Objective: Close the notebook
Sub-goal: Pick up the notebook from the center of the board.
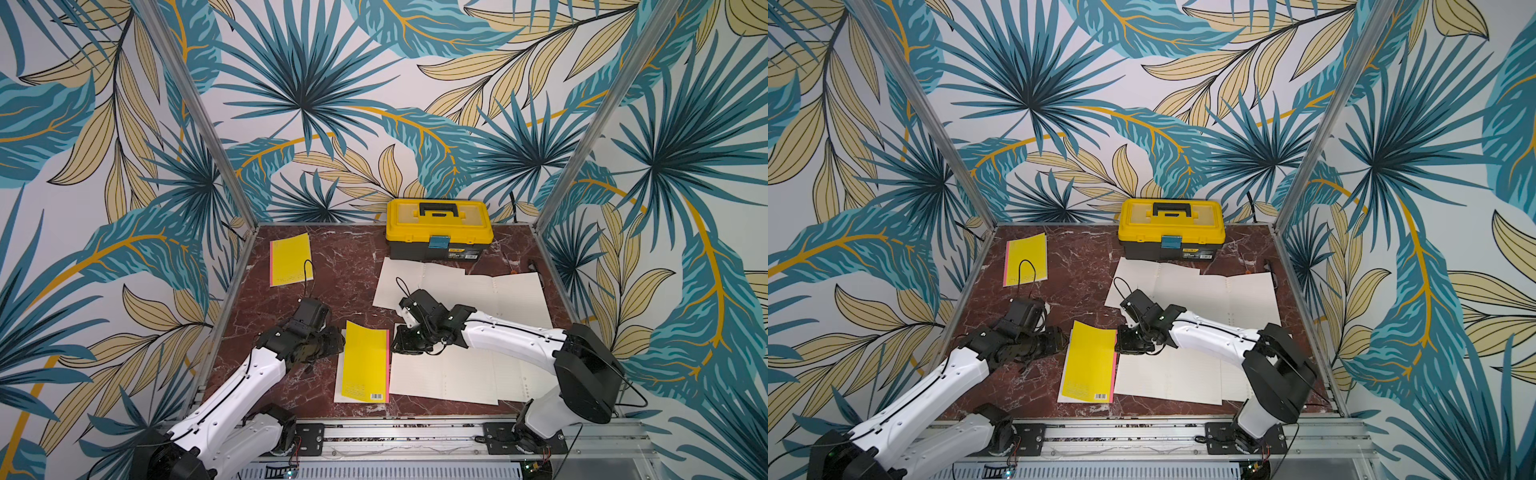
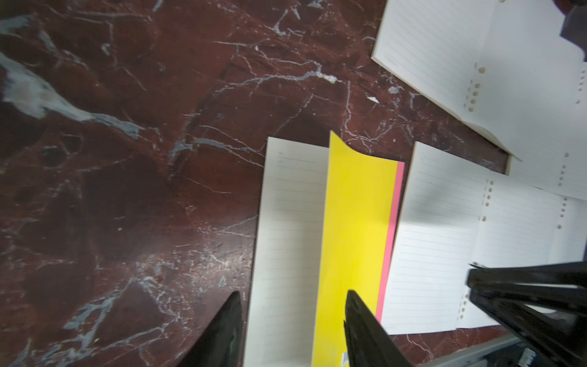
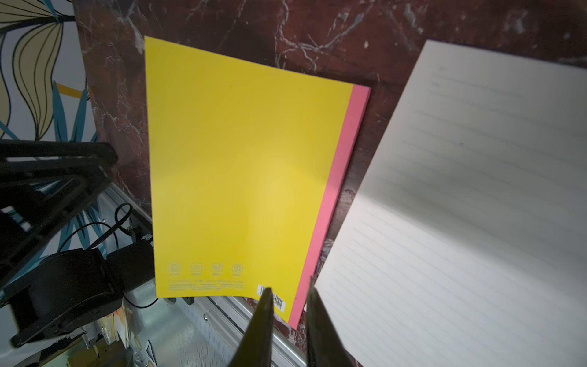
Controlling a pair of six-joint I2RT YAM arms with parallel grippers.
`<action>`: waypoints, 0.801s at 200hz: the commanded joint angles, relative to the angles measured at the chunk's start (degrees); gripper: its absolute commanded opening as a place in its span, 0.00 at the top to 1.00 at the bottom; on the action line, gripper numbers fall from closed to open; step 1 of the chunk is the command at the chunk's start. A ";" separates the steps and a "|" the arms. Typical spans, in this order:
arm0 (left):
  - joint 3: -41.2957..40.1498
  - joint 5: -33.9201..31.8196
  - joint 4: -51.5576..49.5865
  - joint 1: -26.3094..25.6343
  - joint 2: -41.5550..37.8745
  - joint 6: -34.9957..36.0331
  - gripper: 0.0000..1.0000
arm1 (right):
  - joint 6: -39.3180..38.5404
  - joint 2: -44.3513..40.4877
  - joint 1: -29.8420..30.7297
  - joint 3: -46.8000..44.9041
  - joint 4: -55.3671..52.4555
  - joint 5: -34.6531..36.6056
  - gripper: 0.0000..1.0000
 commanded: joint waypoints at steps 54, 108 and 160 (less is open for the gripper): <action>1.06 10.11 6.56 -0.79 0.37 1.89 0.57 | -0.33 6.65 0.26 1.70 3.55 -2.64 0.73; -2.64 11.23 10.42 -1.26 2.05 0.29 0.58 | 0.04 8.17 0.29 1.31 4.15 -3.03 0.70; -6.61 10.54 13.18 -1.38 3.69 -1.05 0.58 | 0.55 8.77 0.26 0.77 4.42 -3.37 0.67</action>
